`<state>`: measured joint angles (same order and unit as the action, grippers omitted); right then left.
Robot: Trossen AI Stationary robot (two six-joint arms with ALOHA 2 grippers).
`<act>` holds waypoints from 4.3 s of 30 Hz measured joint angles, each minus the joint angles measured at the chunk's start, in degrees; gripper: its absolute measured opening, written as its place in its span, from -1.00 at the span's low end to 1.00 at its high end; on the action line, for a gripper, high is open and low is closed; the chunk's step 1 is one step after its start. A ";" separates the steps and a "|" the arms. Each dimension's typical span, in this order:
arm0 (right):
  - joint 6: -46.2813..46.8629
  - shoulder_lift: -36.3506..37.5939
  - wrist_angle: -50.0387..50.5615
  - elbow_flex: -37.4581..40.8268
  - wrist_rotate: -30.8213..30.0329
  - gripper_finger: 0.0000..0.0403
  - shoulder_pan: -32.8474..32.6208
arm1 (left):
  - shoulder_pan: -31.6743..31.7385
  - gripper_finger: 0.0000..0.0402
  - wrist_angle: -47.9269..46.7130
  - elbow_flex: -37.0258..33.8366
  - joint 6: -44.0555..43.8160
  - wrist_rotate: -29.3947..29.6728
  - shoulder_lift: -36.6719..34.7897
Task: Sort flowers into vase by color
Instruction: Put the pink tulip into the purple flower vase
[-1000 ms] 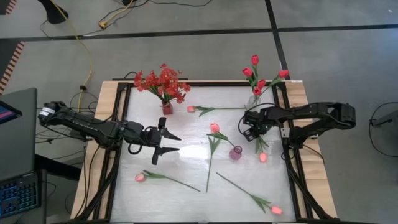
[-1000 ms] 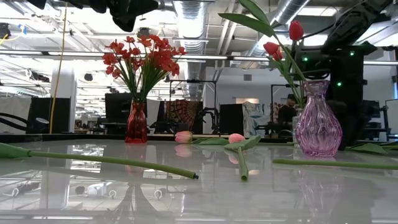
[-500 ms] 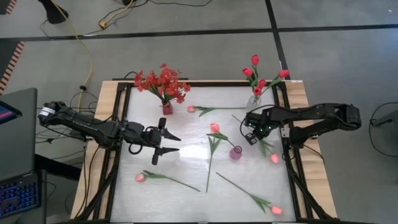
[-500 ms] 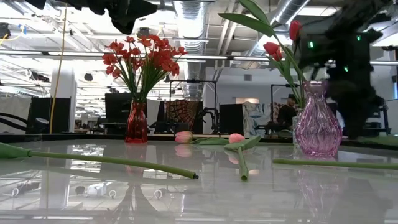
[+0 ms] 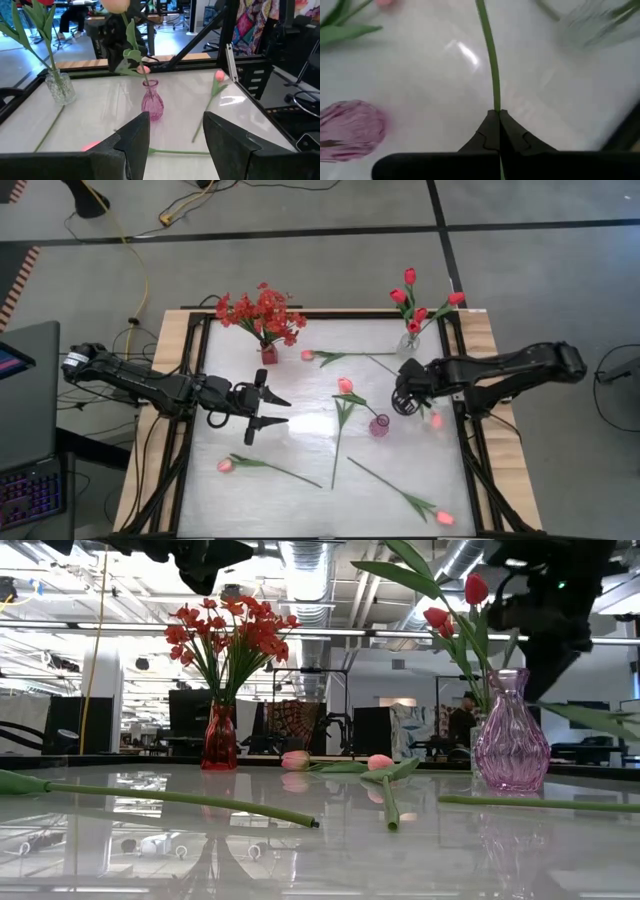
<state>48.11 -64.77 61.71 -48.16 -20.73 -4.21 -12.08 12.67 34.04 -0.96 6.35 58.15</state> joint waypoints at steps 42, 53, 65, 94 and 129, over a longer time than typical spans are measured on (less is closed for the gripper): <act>-86.86 -0.19 -6.93 -17.90 -69.22 -0.91 -24.79 | 0.88 -0.14 1.39 0.00 -4.76 0.48 0.00; -94.55 -0.48 -3.13 -17.90 -69.16 -0.91 -26.11 | 4.57 -0.14 5.12 0.00 -6.87 0.54 0.00; -97.00 -0.48 5.63 -17.88 -61.36 -0.91 -29.43 | 5.63 -0.14 5.26 0.00 -7.35 0.49 0.00; -101.95 -15.02 18.58 -17.84 -56.40 -0.91 -29.53 | 7.32 -0.14 4.76 0.00 -8.67 0.28 0.00; -97.48 -15.43 20.19 -13.43 -51.30 -0.88 -35.83 | 7.28 -0.14 4.65 0.00 -9.32 -1.14 0.00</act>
<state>-49.36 -80.20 81.90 -61.59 -72.03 -40.04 -4.80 17.32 34.04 -10.29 5.21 58.15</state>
